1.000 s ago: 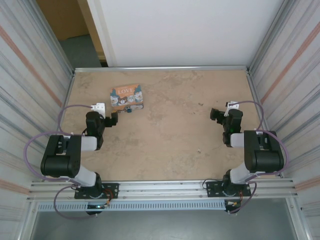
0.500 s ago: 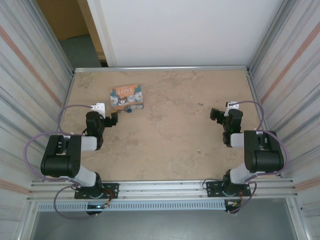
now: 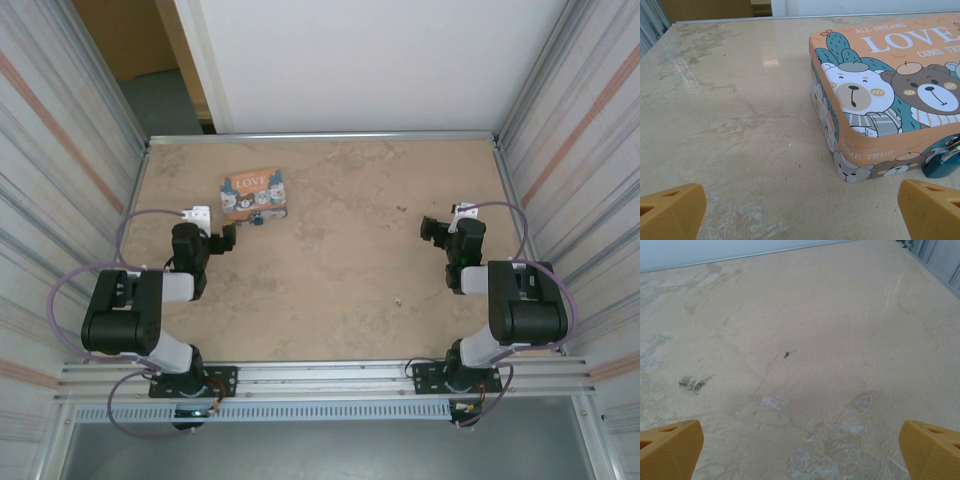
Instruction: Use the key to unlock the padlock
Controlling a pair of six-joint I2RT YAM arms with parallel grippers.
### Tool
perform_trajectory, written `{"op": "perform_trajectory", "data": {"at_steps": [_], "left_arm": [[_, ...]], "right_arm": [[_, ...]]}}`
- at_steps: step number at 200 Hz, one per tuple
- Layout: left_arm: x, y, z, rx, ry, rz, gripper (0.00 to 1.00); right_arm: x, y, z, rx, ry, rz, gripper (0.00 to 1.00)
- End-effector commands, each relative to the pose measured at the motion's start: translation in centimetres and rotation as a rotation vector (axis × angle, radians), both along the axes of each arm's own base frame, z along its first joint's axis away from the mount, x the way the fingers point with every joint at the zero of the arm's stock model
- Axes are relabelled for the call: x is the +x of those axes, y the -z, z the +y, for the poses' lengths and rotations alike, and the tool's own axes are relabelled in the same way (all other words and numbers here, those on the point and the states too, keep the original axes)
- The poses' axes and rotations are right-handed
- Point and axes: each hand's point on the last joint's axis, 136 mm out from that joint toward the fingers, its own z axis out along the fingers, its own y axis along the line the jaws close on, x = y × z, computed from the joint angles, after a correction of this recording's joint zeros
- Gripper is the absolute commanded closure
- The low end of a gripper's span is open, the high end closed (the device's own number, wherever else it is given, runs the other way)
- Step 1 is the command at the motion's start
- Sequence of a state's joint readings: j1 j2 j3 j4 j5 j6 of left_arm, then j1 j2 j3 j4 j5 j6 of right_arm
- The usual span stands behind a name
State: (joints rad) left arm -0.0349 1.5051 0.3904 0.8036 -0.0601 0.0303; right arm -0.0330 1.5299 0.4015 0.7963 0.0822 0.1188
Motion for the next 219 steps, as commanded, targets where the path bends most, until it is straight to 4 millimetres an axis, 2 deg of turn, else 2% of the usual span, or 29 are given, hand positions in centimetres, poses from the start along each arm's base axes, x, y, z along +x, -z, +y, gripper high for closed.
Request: {"op": "perform_trajectory", "data": {"at_steps": [1, 29, 56, 69, 102, 122, 125, 143, 171, 219], "left_arm": [[-0.2, -1.3, 0.4, 0.015, -0.010, -0.043, 0.01], [-1.1, -3.4, 0.7, 0.025, -0.037, -0.067, 0.01], [-2.0, -6.5, 0.3, 0.036, -0.043, -0.087, 0.01], [-2.5, -8.0, 0.3, -0.003, -0.057, -0.082, 0.01], [-4.7, -10.5, 0.0, -0.158, -0.095, -0.055, 0.01], [-6.3, -10.8, 0.0, -0.286, -0.140, -0.020, 0.01], [-6.5, -10.8, 0.0, -0.302, -0.140, -0.010, 0.01], [-7.8, -10.8, -0.3, -0.401, -0.151, 0.055, 0.01], [-9.5, -10.5, -1.3, -0.512, -0.135, 0.161, 0.01], [-11.6, -9.2, -3.9, -0.648, -0.067, 0.295, 0.01]], "right_arm": [[0.1, -1.2, -0.3, -0.006, 0.006, 0.000, 0.01], [-0.7, -2.8, -0.5, 0.008, 0.018, -0.003, 0.01], [-1.9, -4.6, -0.2, 0.055, 0.023, 0.015, 0.01], [-2.6, -5.5, 0.0, 0.088, 0.023, 0.044, 0.01], [-5.2, -7.1, 1.2, 0.198, 0.015, 0.137, 0.01], [-6.9, -7.5, 2.0, 0.263, 0.013, 0.213, 0.01], [-7.2, -8.2, 2.1, 0.270, 0.012, 0.200, 0.01], [-8.8, -8.7, 2.9, 0.316, 0.000, 0.260, 0.01], [-10.9, -9.6, 4.4, 0.388, -0.043, 0.318, 0.01], [-14.6, -9.2, 5.8, 0.444, -0.065, 0.412, 0.01]]}}
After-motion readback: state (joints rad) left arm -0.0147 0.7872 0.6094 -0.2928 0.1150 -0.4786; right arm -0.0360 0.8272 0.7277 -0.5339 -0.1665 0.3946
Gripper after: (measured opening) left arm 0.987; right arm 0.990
